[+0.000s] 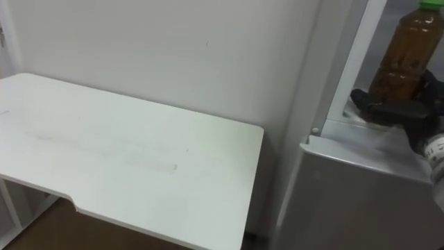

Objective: Put the bottle in the upper fridge

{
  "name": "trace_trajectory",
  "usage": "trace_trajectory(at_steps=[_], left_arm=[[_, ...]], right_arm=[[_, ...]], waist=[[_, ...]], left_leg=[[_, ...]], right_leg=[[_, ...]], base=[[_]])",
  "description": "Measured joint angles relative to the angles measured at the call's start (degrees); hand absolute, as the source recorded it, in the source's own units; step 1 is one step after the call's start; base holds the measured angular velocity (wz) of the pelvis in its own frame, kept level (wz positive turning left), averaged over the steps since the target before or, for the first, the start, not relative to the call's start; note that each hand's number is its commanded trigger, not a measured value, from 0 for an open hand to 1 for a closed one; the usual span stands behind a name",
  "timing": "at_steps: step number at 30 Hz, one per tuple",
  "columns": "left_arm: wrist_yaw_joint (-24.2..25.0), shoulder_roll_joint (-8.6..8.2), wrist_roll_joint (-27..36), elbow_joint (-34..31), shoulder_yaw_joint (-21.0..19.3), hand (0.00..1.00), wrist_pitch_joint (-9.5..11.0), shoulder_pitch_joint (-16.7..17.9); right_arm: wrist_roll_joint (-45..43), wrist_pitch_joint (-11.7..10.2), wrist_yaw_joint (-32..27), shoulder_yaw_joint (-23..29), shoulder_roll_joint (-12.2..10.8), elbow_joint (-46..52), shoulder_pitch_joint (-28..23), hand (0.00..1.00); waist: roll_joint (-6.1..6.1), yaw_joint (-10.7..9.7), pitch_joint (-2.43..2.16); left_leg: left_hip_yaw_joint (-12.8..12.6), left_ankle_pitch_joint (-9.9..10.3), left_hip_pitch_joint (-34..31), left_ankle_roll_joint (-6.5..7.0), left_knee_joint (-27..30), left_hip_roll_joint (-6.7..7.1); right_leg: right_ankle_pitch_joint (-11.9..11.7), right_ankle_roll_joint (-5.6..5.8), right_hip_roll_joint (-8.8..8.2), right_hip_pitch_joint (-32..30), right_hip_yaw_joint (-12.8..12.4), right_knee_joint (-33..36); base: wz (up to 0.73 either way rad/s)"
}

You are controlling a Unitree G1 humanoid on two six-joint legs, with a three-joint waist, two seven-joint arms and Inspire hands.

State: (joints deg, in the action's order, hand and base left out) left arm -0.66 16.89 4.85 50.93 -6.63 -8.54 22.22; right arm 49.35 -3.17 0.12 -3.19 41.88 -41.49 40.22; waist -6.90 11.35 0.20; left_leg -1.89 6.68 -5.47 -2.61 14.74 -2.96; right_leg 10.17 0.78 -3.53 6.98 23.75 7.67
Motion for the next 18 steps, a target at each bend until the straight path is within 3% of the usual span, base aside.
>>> trace_trajectory(at_steps=[4, 18], left_arm=[[0.0, -0.56, 0.0, -0.1, 0.0, 0.0, 0.1, 0.3], [-0.4, -1.22, 0.0, -0.3, -0.1, 0.0, 0.1, 1.5]], right_arm=[[0.5, -0.5, -0.9, 0.7, 0.0, 1.9, -1.2, 0.0], [2.4, -0.4, -4.4, 2.9, -1.2, 8.3, -4.1, 0.0]], waist=[[0.8, -0.3, -0.18], [1.32, -1.8, -0.21]], left_leg=[[0.0, 0.1, 0.0, 0.19, 0.0, 0.33], [0.0, 0.2, 0.0, 0.35, 0.0, 0.5]], right_leg=[[0.1, 0.18, -0.33, 0.1, 0.0, 0.1], [0.3, 0.42, -0.46, 0.1, 0.0, 0.0]], base=[[0.0], [0.0]])
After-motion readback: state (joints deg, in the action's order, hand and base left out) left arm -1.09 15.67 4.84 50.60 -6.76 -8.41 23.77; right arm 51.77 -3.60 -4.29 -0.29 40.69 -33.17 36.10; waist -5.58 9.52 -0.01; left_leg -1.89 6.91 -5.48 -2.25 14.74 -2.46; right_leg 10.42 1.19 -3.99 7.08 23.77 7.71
